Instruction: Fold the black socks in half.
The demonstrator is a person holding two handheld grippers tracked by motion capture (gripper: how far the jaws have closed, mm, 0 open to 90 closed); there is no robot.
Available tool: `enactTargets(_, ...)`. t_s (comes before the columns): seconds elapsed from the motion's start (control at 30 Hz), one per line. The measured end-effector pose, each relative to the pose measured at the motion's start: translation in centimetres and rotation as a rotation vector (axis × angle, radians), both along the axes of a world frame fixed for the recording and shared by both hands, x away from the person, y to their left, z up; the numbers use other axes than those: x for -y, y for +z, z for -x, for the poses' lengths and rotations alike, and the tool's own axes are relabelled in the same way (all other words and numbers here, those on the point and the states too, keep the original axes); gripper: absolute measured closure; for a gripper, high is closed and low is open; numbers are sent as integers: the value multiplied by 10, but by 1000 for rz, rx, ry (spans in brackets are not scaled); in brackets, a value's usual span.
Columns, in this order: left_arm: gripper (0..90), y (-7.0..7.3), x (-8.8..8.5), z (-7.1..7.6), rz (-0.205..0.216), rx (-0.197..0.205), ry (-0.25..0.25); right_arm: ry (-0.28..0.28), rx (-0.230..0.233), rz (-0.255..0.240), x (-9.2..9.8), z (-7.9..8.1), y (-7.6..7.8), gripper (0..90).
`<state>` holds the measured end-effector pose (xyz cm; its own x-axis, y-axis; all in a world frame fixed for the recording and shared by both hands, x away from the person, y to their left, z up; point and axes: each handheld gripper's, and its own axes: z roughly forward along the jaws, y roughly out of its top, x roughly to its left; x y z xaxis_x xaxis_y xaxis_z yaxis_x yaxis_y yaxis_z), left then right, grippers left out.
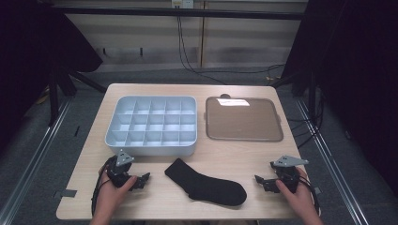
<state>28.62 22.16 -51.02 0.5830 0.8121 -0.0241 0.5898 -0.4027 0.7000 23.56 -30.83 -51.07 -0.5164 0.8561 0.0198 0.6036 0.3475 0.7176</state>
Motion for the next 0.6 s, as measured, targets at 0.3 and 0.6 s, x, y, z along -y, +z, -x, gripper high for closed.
enactTargets(0.3,0,0,0,0,1,0,-1,-3,-2,0,0,0,0,134)
enactTargets(0.6,0,0,0,0,2,0,0,-11,2,1,-1,1,0,138)
